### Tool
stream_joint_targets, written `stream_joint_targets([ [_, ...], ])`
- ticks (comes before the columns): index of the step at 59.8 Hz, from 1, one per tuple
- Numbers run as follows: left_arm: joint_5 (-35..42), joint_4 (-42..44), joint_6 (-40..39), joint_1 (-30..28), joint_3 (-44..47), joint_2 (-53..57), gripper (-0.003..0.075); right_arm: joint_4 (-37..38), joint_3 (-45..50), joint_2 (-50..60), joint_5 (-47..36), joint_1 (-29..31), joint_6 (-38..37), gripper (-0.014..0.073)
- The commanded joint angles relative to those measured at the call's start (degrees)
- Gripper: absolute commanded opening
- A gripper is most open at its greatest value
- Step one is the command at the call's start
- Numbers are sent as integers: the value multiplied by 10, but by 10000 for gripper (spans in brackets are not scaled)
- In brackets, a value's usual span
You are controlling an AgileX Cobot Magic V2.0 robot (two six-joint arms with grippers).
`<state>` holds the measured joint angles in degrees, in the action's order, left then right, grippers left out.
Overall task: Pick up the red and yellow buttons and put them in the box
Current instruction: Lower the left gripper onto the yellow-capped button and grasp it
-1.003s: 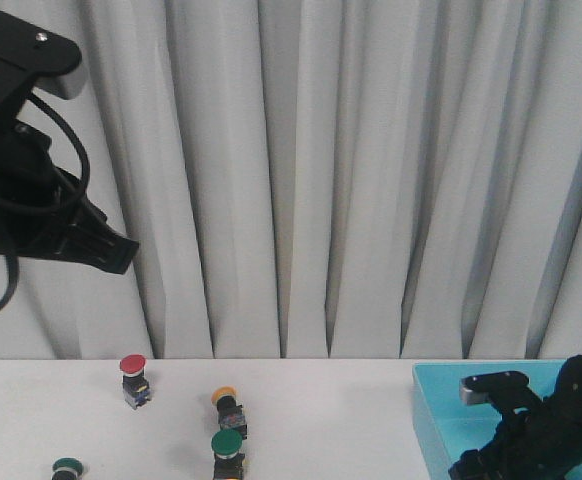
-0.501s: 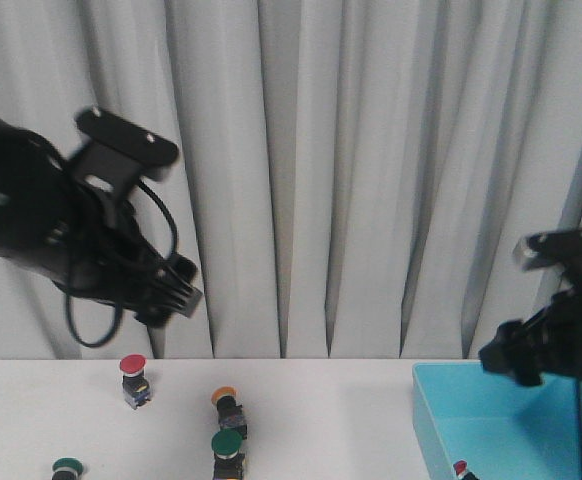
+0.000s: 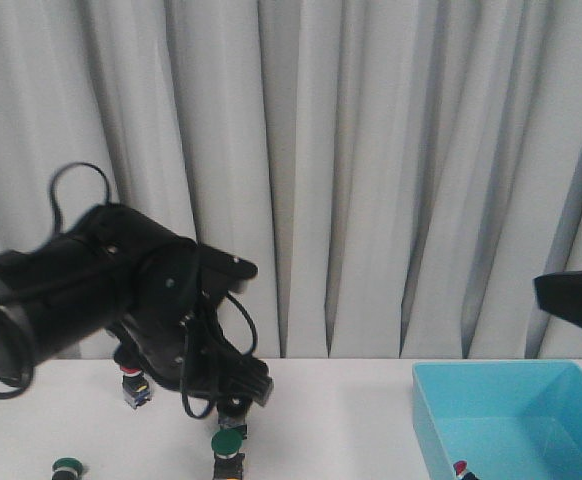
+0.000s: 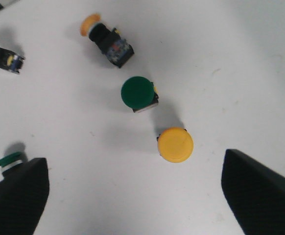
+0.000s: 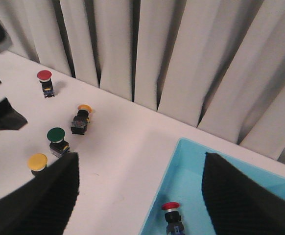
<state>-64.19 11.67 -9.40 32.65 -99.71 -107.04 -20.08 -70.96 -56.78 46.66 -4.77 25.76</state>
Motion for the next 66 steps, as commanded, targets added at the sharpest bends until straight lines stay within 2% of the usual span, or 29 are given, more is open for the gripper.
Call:
stream_joint_targets([
  [1,20,-20,-13,0,-14,9,657,-12,-20,36,-28,0,5,523],
  [15,21,-58,-13,0,-14,-36,636,-19,-18,76,-16,0,5,523],
  [29,16,-76,-13,-2,-14,-74,611,-70,-18,83,-4,0,5,523],
  [53,22,-106,-12,-27,-14,-103,587,-73,-18,83,1,0,5,521],
  [66,21,-153,35,-28,-14,-115,587,-73,-18,83,1,0,5,521],
])
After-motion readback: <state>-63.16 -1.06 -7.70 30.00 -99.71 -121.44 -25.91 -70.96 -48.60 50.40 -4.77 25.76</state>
